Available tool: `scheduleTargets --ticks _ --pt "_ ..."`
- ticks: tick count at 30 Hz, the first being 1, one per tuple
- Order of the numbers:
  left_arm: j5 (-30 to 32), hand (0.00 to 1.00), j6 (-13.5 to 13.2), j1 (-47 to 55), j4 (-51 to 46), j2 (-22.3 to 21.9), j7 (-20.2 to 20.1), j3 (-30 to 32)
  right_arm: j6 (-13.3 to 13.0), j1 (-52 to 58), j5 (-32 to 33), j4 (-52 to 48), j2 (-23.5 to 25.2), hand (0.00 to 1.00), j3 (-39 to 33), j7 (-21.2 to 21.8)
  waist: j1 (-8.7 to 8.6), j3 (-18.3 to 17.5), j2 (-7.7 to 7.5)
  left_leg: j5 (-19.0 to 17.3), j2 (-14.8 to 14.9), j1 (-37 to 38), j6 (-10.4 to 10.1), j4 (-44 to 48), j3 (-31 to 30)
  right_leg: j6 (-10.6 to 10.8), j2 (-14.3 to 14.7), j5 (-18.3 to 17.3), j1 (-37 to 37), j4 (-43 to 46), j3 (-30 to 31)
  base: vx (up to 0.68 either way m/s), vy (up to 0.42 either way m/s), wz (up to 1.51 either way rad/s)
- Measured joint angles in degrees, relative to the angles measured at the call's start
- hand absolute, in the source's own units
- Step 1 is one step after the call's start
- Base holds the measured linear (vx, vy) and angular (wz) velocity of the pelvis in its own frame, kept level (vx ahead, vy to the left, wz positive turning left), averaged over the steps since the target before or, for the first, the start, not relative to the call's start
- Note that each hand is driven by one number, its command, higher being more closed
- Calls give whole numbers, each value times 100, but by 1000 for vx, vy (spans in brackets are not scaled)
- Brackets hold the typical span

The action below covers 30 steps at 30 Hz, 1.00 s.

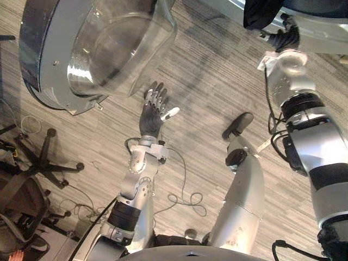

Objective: Pick up the laundry basket with both hands and put the clothes into the washing machine.

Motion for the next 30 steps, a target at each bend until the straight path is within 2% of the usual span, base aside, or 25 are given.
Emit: scheduleTargets --ticks 1,4,10,11,18,23,27,30 --pt "-50 0 1 -49 -37 -17 1 -36 -9 -85 190 -14 -104 0 88 -3 -9 -13 106 39 -10 -65 -3 -48 -7 -3 -15 -2 -82 32 -6 -57 -68 9" --pt "-119 0 -6 -97 -216 -32 4 -62 -9 -272 469 -20 -194 0 134 -10 -16 -14 232 111 -11 -167 50 -48 -1 -3 -39 -1 -209 65 2 -36 -55 3" --pt "-235 0 -35 -143 -436 -48 28 -60 -6 -360 804 -333 -178 0 62 -171 -20 -17 274 113 35 -311 43 -48 1 -35 23 24 -354 63 -5 -34 -63 -1" --pt "-282 0 -35 -175 -443 -59 29 -59 -3 -360 862 -433 -157 100 -43 -232 -20 -7 296 149 51 -331 62 -48 -3 -45 39 32 -362 55 -19 -46 -61 -3" --pt "-323 0 -36 -173 -470 -58 22 -61 -4 -362 1459 -905 200 100 -366 -245 -32 -6 319 205 205 -384 44 -48 -36 -102 160 68 -368 34 -110 -58 -83 -8" --pt "-322 0 -37 -171 -450 -58 13 -53 -3 -370 1662 -1190 385 100 -425 -242 -38 -9 328 257 293 -394 62 -47 -108 -140 257 93 -289 2 -204 -59 -91 -5" --pt "-321 0 -37 -155 -389 -53 7 -44 -81 -371 1904 -1567 718 100 -803 -204 -37 -6 380 273 411 -330 46 -45 -177 -204 392 167 -72 -173 -345 -49 -93 -11" --pt "-318 0 -38 -160 -392 -58 -1 74 -90 -355 2408 -1642 1138 100 -1346 -311 -45 -6 380 252 491 -273 66 178 -181 -210 447 205 104 -249 -362 -39 -115 -11"
